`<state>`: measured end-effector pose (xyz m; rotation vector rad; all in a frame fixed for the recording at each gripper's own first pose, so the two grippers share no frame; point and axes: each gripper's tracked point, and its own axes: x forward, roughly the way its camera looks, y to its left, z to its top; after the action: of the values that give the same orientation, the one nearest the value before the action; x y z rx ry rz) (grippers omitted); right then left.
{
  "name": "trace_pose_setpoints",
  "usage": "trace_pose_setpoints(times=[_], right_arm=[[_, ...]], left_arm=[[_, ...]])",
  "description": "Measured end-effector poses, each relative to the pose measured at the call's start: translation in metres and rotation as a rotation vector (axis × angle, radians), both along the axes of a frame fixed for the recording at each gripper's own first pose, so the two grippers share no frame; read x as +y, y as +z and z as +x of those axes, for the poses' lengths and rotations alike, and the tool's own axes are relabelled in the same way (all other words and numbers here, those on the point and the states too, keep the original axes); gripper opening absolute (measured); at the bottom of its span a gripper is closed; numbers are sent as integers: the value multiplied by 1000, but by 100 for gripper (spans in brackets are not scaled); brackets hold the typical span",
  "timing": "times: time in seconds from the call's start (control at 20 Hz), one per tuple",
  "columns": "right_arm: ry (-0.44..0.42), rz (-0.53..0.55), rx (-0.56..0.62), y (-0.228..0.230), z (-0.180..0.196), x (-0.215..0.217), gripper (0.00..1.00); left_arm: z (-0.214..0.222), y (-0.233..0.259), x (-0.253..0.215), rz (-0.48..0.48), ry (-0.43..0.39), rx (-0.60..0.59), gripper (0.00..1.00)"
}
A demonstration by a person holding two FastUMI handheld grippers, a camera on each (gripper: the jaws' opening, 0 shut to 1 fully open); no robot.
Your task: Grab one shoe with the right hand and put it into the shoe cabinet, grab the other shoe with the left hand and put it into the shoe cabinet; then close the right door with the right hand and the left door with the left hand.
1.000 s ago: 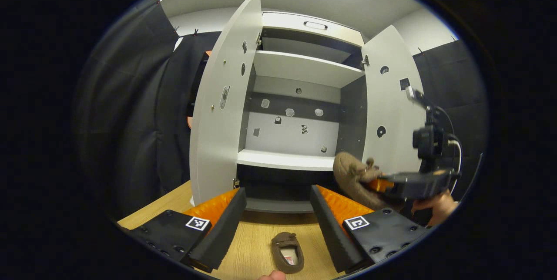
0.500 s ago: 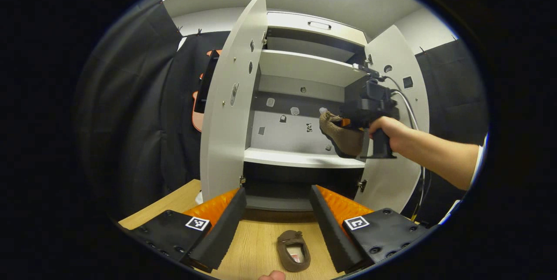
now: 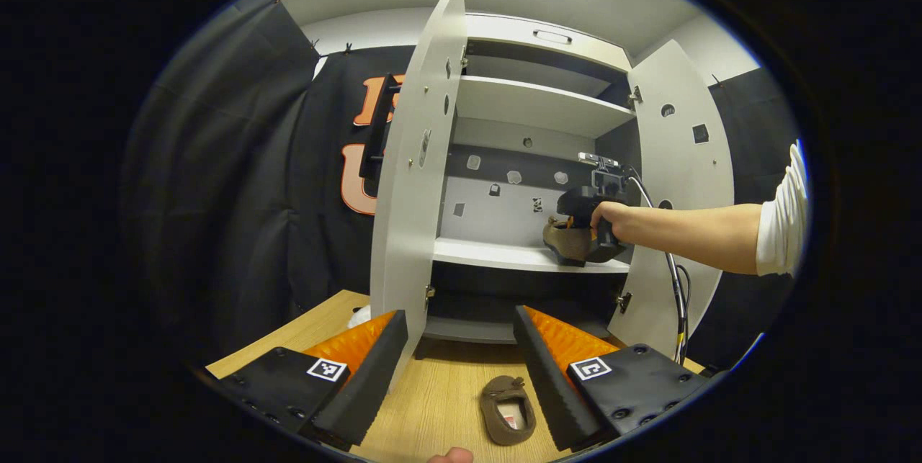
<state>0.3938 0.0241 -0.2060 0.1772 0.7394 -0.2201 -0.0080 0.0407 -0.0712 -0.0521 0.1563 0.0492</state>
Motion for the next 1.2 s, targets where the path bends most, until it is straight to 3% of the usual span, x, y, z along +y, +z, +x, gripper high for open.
trace_pose_setpoints(times=[0.15, 0.35, 0.5, 0.55, 0.6, 0.7, 0.8, 1.05, 1.2], right_arm=[[16, -14, -16, 2, 8, 0, 5], [38, 8, 1, -1, 9, 2, 18], [48, -13, 13, -1, 4, -6, 42], [54, -14, 5, 1, 3, -8, 43], [60, -16, -2, 4, 0, -10, 65], [86, -19, -12, 11, -6, -11, 80], [115, -21, -24, 22, -14, -11, 88], [187, -40, -130, 73, -38, -6, 93], [213, 14, -234, 120, -58, 7, 92]], left_arm=[[-2, -4, 6, -9, 15, 11, 99], [-6, -7, 10, -28, 28, 20, 97], [-5, -6, 10, -30, 29, 17, 97], [-5, -6, 9, -29, 28, 17, 97], [-6, -6, 9, -29, 27, 17, 97], [-3, -8, 7, -30, 22, 19, 99], [-3, -8, 4, -32, 15, 18, 97], [4, -7, -6, -36, -11, 7, 97], [8, -7, -11, -36, -26, 6, 97]])
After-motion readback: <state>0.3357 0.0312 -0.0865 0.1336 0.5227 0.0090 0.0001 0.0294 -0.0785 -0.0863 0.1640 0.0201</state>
